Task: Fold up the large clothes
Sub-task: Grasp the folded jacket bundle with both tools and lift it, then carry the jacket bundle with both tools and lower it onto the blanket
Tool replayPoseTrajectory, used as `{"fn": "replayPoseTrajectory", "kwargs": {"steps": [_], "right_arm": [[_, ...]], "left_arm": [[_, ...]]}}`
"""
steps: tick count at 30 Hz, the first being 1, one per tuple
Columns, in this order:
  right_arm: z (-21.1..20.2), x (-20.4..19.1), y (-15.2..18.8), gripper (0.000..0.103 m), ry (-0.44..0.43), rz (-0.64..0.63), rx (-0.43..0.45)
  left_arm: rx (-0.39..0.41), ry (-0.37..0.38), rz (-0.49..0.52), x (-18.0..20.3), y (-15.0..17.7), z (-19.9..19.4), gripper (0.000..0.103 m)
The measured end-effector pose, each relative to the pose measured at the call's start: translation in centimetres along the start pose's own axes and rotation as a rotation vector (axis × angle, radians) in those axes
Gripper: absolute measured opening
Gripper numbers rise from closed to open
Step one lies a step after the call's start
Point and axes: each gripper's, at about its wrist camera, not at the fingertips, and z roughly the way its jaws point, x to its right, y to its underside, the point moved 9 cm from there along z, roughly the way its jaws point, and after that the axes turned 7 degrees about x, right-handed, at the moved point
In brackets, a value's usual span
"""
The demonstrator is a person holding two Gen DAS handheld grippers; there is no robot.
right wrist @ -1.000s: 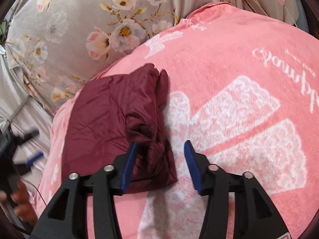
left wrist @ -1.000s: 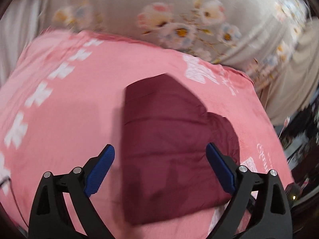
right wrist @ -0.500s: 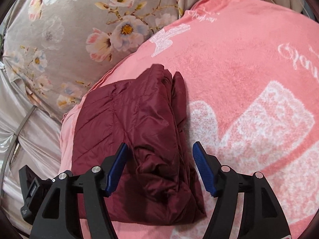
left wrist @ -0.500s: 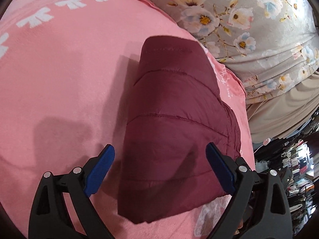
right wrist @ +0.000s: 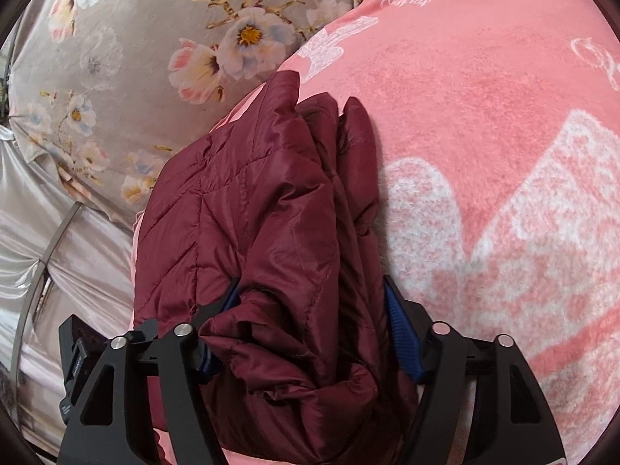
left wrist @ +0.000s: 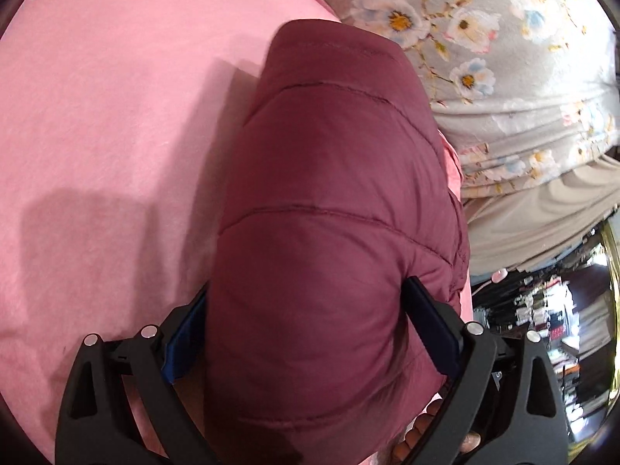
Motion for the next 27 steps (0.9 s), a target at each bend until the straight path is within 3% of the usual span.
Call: {"fn": "replayPoseTrajectory", "kwargs": {"steps": [3,5,8,14,20,27], "right_arm": [[0.0,-0.6,-0.3,0.027,-0.055,0.025,-0.008],[-0.7,-1.7,-0.9,0.02,-0.069,-0.001,0.01],[-2.5,-4.1,-2.2,0.017,-0.065,-0.063,0.067],[-9.1,-9.8,-5.7,0.016,-0.091,-0.2,0.236],[-18.4,-17.3,-9.2,0.016,-0.144,-0.382,0.465],[-27.8,-26.3,-10.6,0.016,-0.228,-0.556,0.72]], "left_arm": [[0.01,0.016,0.042,0.8,-0.1,-0.1,0.074],[0.018,0.028,0.087,1.8,-0.4,-0.8,0.057],[0.031,0.059,0.155,4.1,-1.0,-2.3,0.044],[0.099,0.154,0.263,10.2,-2.7,-7.1,0.041],[0.242,0.31,0.389,18.0,-4.2,-14.1,0.041],[0.42,0.483,0.552,25.2,-6.0,-24.2,0.041]]}}
